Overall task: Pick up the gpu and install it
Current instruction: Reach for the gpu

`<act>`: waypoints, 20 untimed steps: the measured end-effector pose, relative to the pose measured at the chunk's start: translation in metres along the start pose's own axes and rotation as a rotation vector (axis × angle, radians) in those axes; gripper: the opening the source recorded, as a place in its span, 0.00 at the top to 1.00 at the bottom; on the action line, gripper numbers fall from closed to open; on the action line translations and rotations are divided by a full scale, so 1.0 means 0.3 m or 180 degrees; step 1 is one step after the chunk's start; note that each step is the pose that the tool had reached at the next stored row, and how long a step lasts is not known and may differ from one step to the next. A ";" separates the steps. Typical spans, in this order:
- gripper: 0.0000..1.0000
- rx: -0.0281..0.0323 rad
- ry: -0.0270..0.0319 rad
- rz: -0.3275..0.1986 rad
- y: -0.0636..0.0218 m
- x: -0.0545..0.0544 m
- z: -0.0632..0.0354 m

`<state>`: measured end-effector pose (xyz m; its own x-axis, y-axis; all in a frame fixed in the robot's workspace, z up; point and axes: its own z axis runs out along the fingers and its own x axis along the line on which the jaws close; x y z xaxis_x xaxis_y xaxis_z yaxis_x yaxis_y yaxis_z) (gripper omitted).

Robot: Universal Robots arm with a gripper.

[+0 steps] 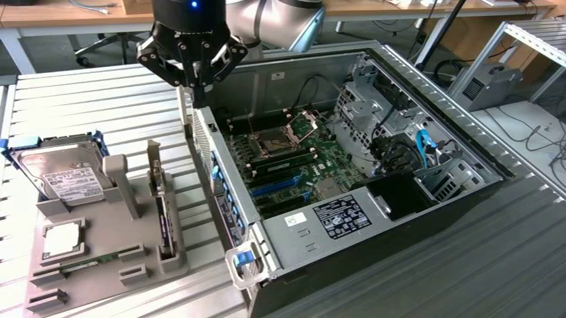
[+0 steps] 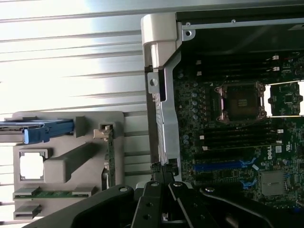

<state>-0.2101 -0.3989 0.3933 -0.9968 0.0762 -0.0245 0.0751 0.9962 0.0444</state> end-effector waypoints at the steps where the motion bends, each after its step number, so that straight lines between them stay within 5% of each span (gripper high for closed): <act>1: 0.89 0.0000 0.0000 0.0000 0.000 0.002 0.000; 20: 0.89 0.0000 0.0000 0.0000 -0.003 0.042 -0.001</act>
<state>-0.2229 -0.3989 0.3934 -0.9968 0.0762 -0.0244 0.0751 0.9962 0.0443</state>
